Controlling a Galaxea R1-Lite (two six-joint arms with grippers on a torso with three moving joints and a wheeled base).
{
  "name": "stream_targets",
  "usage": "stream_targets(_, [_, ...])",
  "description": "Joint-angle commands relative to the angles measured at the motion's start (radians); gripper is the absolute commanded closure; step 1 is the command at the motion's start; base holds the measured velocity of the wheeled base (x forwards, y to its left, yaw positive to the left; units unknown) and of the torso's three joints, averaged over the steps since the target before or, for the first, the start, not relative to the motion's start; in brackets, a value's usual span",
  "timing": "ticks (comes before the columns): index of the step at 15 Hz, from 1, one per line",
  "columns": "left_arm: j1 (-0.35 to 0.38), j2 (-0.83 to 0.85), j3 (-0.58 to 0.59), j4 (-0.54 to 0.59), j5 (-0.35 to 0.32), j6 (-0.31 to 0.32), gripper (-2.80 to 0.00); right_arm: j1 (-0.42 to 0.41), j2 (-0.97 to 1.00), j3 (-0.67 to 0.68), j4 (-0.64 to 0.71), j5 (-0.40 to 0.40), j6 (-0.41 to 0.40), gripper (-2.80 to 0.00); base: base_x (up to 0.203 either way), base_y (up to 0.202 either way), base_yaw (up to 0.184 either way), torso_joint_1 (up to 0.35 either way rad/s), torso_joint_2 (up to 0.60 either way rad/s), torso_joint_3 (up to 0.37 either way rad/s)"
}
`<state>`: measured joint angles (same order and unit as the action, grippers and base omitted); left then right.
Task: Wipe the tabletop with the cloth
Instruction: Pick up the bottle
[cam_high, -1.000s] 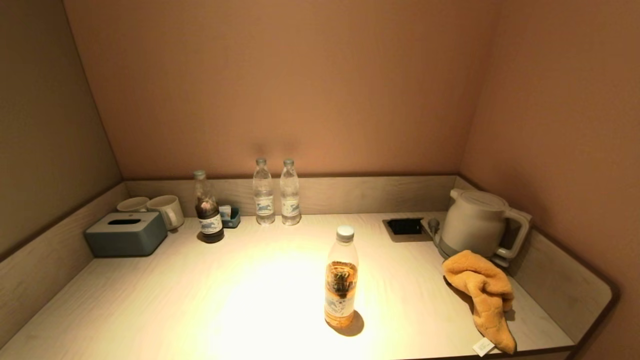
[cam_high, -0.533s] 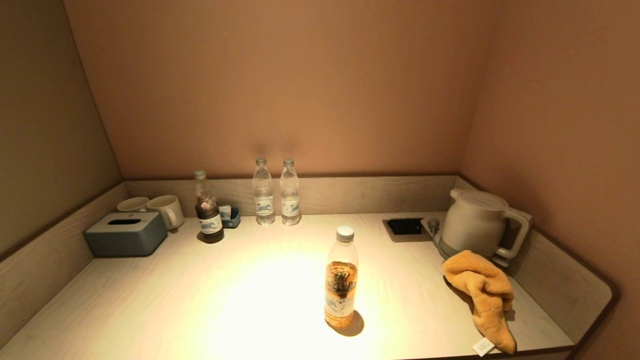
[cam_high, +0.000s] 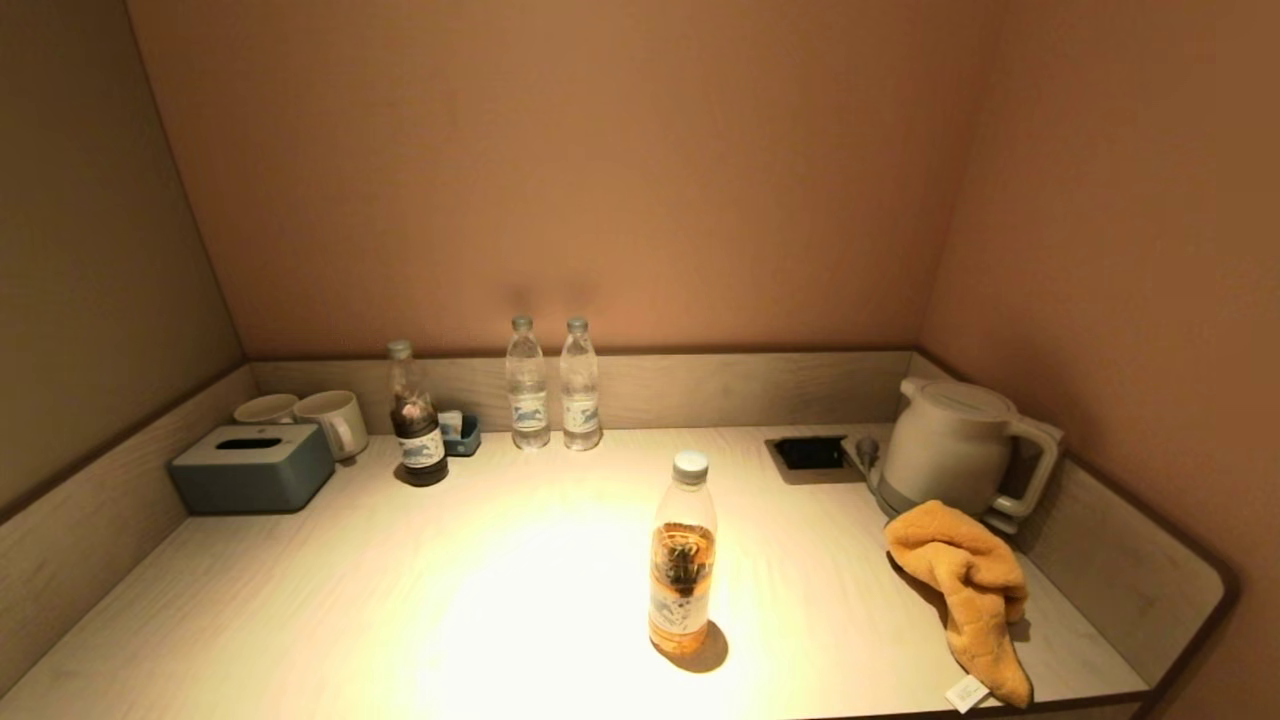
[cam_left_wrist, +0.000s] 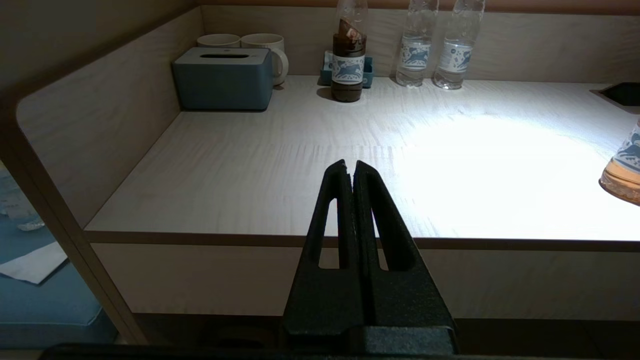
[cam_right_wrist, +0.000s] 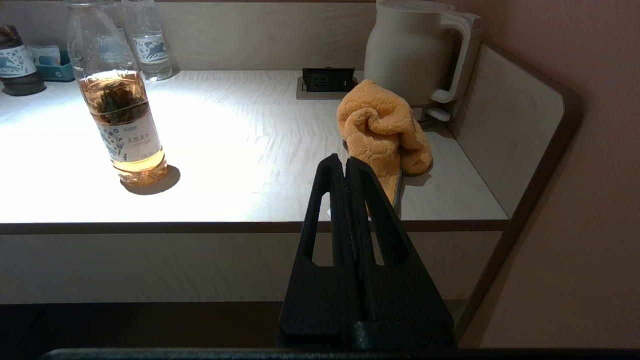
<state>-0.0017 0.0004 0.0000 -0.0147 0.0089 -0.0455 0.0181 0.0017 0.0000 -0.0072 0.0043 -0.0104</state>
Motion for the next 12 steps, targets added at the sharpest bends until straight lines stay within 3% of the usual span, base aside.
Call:
stream_targets(1, [0.0, 0.0, 0.0, -0.001, 0.0, 0.0, 0.0, 0.0, 0.0, 0.0, 0.0, 0.0, 0.001, 0.0, 0.0, 0.0, 0.0, 0.0, 0.0, 0.0])
stream_targets(8, [0.0, 0.0, 0.0, -0.001, 0.0, 0.0, 0.0, 0.0, 0.001, -0.024, 0.004, 0.003, -0.012, 0.0, 0.0, 0.0, 0.0, 0.0, 0.0, 0.0])
stream_targets(12, [0.0, 0.0, 0.0, -0.001, 0.0, 0.0, 0.0, 0.0, 0.014, -0.177, 0.119, 0.063, -0.013, 0.0, 0.0, 0.0, 0.0, 0.0, 0.0, 0.0])
